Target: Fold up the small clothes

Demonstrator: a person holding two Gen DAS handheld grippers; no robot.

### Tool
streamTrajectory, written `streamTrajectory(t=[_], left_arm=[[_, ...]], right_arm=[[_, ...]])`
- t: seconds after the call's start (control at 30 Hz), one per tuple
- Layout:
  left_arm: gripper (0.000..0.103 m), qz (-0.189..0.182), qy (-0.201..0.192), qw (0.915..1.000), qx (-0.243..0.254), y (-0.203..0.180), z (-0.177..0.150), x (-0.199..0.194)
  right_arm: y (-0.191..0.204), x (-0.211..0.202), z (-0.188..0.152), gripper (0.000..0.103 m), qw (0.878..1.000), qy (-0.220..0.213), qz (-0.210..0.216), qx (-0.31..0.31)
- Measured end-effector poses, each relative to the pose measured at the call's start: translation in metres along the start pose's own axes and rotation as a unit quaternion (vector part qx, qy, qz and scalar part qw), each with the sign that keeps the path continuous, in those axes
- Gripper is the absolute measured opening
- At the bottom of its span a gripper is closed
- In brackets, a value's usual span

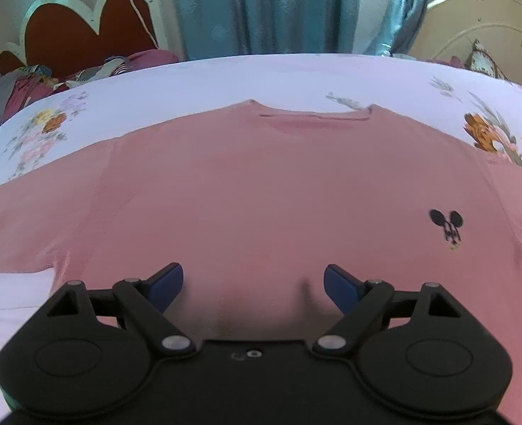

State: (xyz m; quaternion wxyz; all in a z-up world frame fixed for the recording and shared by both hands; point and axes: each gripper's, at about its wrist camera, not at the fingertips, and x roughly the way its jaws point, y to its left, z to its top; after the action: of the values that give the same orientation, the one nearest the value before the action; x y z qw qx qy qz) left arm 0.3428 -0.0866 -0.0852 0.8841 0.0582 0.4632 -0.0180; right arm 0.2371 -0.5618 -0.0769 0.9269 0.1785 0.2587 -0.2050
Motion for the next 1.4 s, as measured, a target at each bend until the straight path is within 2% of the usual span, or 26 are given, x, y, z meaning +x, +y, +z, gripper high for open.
streamTrajectory(t=[0.13,0.27,0.37,0.5,0.57,0.67,0.73,0.77,0.8,0.87,0.93,1.07,1.17,1.3,1.4], left_arm=[[0.086,0.001,-0.008,0.9999,-0.013,0.025,0.001,0.0],[0.086,0.004,-0.011,0.9995,-0.028,0.056,0.0,0.003],[0.086,0.011,-0.012,0.9992,-0.037,0.08,-0.002,0.005],[0.086,0.021,-0.013,0.9986,-0.047,0.107,-0.004,0.007],[0.086,0.02,-0.011,0.9983,-0.054,0.118,-0.004,0.008],[0.086,0.015,-0.012,0.9982,-0.057,0.125,-0.003,0.009],[0.087,0.002,-0.012,0.9983,-0.057,0.124,-0.001,0.01],[0.087,-0.005,-0.013,0.9984,-0.055,0.122,-0.001,0.01],[0.087,-0.015,-0.014,0.9985,-0.051,0.116,0.001,0.011],[0.087,-0.029,-0.016,0.9987,-0.038,0.106,0.002,0.012],[0.087,-0.052,-0.019,0.9982,-0.021,0.087,0.004,0.014],[0.087,-0.088,-0.031,0.9952,0.03,0.042,0.005,0.015],[0.087,-0.108,-0.038,0.991,0.07,0.003,0.005,0.021],[0.084,-0.085,-0.05,0.9893,0.108,-0.033,0.006,0.039],[0.08,-0.068,-0.047,0.9895,0.119,-0.049,0.006,0.056]], right_arm=[[0.083,-0.01,-0.003,0.003,0.996,-0.007,0.073,-0.05],[0.178,-0.017,-0.025,0.003,0.983,0.008,0.153,-0.098],[0.243,-0.019,-0.054,0.003,0.97,0.032,0.204,-0.126],[0.308,-0.017,-0.102,0.004,0.955,0.07,0.244,-0.153],[0.329,-0.011,-0.124,0.004,0.948,0.096,0.25,-0.171],[0.34,-0.01,-0.145,0.005,0.942,0.13,0.252,-0.177],[0.341,-0.012,-0.149,0.043,0.94,0.142,0.257,-0.175],[0.338,-0.015,-0.148,0.086,0.94,0.138,0.263,-0.169],[0.333,-0.019,-0.145,0.096,0.942,0.121,0.265,-0.165],[0.323,-0.031,-0.138,0.096,0.942,0.104,0.271,-0.169],[0.308,-0.037,-0.129,0.096,0.947,0.097,0.261,-0.158],[0.258,-0.037,-0.113,0.096,0.967,0.072,0.189,-0.155],[0.218,-0.038,-0.109,0.096,0.976,0.066,0.131,-0.158],[0.167,-0.039,-0.109,0.096,0.984,0.076,0.08,-0.138],[0.142,-0.039,-0.11,0.096,0.986,0.086,0.06,-0.129]])
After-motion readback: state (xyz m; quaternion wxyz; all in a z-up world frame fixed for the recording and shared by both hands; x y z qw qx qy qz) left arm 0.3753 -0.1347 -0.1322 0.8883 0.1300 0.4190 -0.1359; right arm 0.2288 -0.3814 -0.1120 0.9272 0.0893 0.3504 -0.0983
